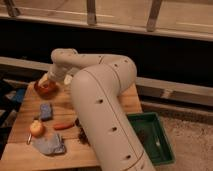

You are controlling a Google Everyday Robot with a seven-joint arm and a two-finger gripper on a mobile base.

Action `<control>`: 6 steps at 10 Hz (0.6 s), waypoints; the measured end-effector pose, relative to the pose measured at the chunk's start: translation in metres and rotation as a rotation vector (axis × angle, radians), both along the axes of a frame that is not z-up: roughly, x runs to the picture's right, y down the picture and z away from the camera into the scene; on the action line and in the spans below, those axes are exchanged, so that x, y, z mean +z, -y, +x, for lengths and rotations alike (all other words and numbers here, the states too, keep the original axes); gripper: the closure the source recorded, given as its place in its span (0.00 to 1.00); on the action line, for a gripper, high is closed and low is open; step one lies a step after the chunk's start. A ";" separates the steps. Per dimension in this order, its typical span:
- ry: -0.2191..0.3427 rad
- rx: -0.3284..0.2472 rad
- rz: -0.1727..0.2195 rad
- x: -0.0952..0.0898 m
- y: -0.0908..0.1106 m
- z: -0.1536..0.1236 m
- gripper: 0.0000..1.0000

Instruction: Stack bowls on top of each other

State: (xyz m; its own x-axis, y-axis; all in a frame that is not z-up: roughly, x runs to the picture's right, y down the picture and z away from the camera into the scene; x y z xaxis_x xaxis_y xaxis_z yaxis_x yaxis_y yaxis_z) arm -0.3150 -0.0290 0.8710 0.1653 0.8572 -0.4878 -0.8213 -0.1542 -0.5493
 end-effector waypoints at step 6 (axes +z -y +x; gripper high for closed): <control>0.026 0.114 -0.005 0.015 -0.019 -0.032 0.20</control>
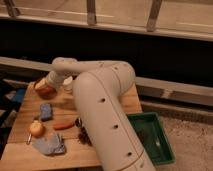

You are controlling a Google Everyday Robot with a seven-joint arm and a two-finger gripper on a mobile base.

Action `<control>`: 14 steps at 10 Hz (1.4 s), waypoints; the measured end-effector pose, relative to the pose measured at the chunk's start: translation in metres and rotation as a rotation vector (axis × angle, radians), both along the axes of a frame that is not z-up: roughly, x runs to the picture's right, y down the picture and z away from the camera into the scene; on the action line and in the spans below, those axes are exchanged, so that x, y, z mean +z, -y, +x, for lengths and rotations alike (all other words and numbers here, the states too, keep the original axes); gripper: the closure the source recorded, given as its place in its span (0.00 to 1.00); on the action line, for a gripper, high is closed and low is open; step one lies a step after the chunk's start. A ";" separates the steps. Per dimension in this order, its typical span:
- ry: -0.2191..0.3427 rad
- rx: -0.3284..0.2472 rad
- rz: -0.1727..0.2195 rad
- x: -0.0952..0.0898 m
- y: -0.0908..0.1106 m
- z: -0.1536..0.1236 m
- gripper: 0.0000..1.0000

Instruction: Stack bowls on top of each other

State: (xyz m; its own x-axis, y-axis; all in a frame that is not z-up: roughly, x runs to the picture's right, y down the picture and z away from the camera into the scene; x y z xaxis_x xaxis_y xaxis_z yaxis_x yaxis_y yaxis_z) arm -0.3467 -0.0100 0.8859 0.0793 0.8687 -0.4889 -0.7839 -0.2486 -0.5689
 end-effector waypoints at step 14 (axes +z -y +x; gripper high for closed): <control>-0.245 0.134 -0.033 0.082 -0.002 0.017 0.30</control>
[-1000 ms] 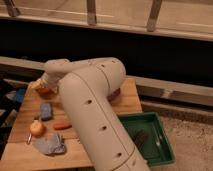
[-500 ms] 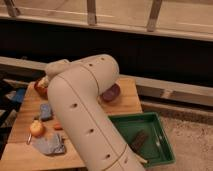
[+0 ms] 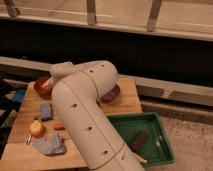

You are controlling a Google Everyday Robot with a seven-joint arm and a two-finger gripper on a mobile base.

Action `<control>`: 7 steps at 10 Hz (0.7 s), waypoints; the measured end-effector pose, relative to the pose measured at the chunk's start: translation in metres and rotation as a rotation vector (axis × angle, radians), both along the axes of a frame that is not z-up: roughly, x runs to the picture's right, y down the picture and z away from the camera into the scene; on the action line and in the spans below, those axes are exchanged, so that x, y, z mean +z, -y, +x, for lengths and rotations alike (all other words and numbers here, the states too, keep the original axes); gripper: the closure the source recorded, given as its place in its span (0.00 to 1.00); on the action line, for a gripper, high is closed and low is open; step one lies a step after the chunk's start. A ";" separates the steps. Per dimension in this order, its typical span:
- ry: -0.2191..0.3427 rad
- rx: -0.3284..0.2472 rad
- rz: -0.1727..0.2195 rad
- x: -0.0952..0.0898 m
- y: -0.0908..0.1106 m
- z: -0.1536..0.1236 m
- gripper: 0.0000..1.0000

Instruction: Stack bowls on top of each other

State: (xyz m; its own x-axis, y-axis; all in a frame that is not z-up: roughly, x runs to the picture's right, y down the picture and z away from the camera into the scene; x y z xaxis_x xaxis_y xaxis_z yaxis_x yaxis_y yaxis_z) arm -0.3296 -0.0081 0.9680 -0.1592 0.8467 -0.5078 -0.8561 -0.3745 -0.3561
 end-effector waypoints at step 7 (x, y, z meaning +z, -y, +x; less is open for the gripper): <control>0.124 0.016 -0.033 -0.012 -0.008 -0.018 0.97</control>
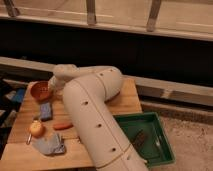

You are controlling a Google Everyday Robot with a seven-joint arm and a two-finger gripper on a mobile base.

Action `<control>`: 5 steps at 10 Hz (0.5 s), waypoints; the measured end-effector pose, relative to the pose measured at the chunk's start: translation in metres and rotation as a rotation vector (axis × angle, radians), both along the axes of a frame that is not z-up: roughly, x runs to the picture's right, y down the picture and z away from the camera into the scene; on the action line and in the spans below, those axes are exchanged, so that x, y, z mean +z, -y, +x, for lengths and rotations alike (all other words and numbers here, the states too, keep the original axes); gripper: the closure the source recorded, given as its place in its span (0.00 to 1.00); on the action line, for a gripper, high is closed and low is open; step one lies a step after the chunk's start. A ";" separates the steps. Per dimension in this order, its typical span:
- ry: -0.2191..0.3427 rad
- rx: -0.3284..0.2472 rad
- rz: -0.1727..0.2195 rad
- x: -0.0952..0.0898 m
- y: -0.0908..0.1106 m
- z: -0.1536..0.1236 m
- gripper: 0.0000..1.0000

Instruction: Stack bowls on top of each other

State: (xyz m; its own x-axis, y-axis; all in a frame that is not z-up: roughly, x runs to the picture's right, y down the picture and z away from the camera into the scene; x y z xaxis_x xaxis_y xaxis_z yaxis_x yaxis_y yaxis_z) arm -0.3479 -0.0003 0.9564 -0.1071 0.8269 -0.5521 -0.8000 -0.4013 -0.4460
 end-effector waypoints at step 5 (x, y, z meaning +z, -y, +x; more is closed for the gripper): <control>0.075 -0.019 0.034 -0.037 0.020 -0.010 1.00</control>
